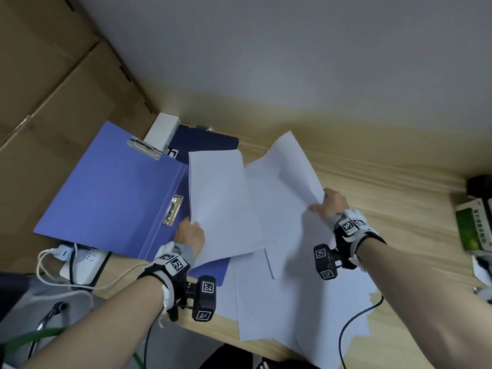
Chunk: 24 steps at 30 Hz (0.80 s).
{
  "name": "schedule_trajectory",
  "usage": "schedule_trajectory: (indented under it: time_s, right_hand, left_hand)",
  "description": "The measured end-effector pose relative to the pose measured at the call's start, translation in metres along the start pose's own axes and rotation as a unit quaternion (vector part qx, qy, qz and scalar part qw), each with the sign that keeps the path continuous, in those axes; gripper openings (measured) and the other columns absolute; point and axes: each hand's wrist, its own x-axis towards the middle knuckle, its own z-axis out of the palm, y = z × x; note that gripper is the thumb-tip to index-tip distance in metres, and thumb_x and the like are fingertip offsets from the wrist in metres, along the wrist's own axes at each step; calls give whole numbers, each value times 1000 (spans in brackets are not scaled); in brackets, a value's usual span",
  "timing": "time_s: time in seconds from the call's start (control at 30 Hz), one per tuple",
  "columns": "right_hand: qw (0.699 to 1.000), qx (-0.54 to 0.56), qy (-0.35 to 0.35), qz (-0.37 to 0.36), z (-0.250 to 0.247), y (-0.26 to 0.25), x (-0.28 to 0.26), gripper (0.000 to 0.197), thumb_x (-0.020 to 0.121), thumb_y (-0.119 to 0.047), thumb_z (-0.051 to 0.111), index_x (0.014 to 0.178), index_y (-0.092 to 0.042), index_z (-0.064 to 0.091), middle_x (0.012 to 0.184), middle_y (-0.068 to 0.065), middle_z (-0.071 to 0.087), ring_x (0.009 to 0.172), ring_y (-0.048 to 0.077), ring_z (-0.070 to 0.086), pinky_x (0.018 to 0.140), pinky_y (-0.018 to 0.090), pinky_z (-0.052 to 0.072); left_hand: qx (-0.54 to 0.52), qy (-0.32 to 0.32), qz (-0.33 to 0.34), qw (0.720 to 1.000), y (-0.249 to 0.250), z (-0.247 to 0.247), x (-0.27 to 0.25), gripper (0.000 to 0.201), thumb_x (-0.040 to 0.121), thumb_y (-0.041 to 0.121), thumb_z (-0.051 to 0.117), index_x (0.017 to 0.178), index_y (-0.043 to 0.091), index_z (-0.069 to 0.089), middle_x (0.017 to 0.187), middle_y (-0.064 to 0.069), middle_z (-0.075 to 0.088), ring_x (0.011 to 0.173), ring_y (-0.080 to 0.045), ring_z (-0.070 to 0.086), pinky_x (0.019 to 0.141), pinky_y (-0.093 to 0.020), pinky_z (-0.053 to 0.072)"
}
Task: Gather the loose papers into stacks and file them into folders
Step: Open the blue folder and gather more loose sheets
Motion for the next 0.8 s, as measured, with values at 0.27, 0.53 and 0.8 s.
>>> schedule_trajectory:
  time_s: [0.27,0.53,0.8]
  right_hand:
    - [972,226,12,64,-44,45,-41,27,70,-13,86,93,-10,73,80,5,73,76,26,70,73,40,60]
    - [914,382,76,116,-96,85,-94,33,68,-13,87,89,-4,63,85,12,71,75,27,69,71,39,58]
    - [896,433,49,91,-83,65,-133,36,73,-21,85,99,-6,67,86,7,73,71,21,69,53,24,52]
  left_hand:
    - [-36,30,42,998,14,-3,-7,22,96,4,48,102,-7,67,106,-23,69,96,-40,64,75,-35,45]
    - [-49,-38,98,993,63,22,-31,22,94,6,49,101,-5,67,103,-23,68,93,-39,63,78,-38,48]
    - [-85,-268,133,950,99,84,-69,31,76,8,66,104,-5,64,106,-19,70,97,-34,68,88,-49,56]
